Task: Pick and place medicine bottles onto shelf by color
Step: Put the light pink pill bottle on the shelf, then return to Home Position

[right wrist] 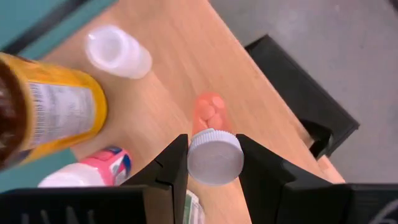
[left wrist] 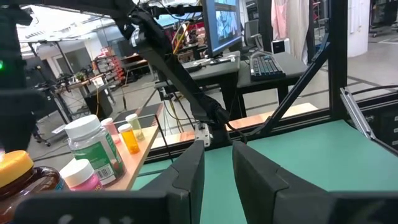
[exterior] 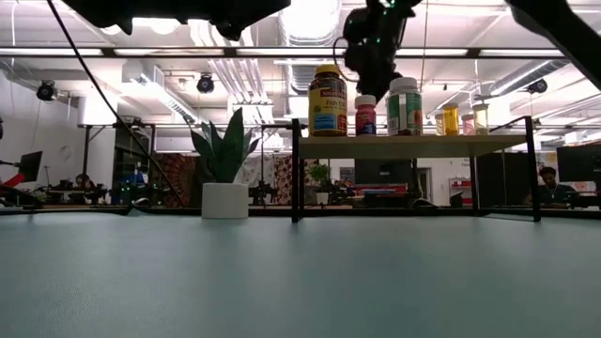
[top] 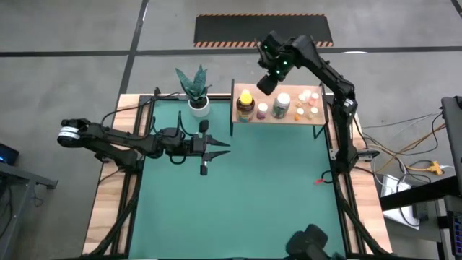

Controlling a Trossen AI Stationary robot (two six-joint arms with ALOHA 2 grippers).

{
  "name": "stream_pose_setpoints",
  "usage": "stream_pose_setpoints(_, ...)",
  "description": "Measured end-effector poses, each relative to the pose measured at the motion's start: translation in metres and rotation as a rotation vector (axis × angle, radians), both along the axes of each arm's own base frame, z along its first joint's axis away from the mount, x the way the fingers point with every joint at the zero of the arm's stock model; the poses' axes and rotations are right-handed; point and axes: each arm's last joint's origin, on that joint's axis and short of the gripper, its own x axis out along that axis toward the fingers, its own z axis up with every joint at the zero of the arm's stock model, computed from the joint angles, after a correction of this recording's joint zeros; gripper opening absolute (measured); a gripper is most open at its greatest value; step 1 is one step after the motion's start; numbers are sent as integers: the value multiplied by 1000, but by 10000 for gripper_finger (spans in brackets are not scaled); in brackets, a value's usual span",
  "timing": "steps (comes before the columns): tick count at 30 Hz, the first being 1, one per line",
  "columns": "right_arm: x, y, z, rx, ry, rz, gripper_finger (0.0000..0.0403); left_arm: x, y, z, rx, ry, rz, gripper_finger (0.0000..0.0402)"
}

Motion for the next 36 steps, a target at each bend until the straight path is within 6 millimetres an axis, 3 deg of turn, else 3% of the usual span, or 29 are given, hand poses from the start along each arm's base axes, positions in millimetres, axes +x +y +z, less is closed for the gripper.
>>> stream_pose_setpoints(11,15,-12,-34,86,88,3,107,0,0,0,-5,1,0,66)
stream_pose_setpoints(22,17,-7,-35,151,69,10,109,0,0,0,-5,2,0,66)
stream_pose_setpoints(36,20,-4,-35,149,70,22,158,0,0,0,-1,2,0,66)
